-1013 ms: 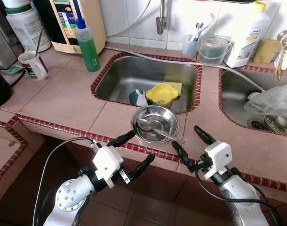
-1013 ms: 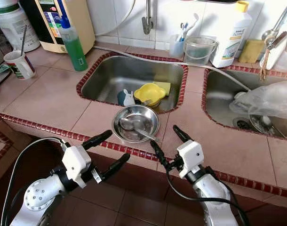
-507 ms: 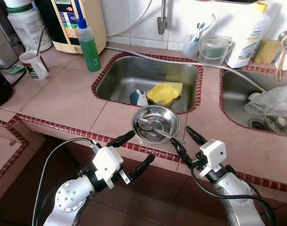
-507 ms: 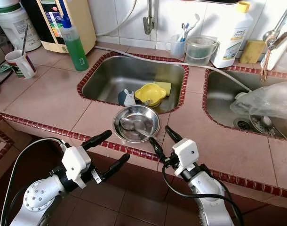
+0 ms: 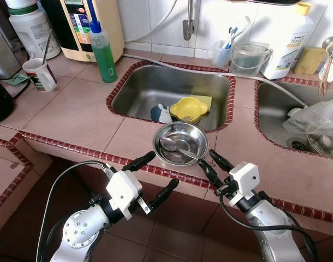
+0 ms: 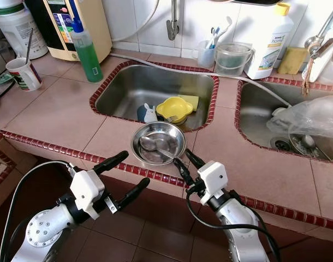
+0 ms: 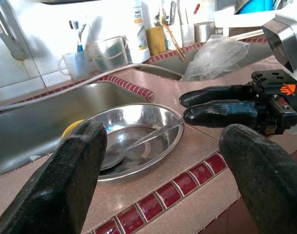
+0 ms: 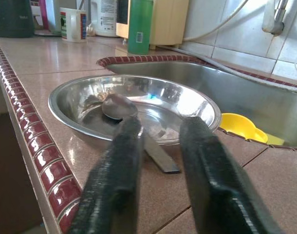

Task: Kitchen organization

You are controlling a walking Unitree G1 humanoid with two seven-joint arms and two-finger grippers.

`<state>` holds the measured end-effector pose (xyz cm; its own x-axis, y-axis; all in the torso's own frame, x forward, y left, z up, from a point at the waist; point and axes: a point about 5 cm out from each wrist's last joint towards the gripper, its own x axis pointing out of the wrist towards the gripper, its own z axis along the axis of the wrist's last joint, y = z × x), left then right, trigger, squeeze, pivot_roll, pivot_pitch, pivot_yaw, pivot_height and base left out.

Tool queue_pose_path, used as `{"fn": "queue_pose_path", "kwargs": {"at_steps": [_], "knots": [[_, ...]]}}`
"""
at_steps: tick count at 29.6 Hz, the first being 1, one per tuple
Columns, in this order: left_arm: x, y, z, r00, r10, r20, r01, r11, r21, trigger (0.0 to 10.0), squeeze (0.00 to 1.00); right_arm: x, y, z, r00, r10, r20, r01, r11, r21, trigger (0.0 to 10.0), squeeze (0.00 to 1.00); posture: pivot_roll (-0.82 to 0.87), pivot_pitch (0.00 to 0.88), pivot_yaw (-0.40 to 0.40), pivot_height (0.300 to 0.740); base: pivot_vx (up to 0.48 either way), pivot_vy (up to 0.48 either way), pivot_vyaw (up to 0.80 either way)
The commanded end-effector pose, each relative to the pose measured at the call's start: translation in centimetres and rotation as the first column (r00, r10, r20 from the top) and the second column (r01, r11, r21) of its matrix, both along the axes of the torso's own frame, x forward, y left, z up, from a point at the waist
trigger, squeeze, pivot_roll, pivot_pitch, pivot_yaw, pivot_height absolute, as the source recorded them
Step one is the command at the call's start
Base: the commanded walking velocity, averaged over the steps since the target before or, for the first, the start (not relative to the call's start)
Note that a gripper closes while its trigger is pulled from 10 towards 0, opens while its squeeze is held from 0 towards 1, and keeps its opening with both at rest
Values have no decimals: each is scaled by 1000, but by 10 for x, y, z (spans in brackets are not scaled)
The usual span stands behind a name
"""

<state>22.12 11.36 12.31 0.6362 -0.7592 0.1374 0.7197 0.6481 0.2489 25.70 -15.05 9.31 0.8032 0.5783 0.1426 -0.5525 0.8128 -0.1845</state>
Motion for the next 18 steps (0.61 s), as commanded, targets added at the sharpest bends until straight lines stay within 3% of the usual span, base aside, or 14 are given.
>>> {"fn": "queue_pose_path", "kwargs": {"at_steps": [1, 18], "knots": [[-2, 2, 4, 1000, 6, 15, -6, 1000, 11, 10000, 0, 0, -1, -4, 1000, -5, -24, 5, 1000, 7, 0, 0, 14, 110, 62, 740, 0, 0, 0], [-1, 3, 5, 1000, 1, 12, -1, 1000, 15, 10000, 0, -3, 0, -5, 999, -2, -38, 3, 999, 37, 0, 0, 16, 109, 71, 740, 0, 0, 0]]}}
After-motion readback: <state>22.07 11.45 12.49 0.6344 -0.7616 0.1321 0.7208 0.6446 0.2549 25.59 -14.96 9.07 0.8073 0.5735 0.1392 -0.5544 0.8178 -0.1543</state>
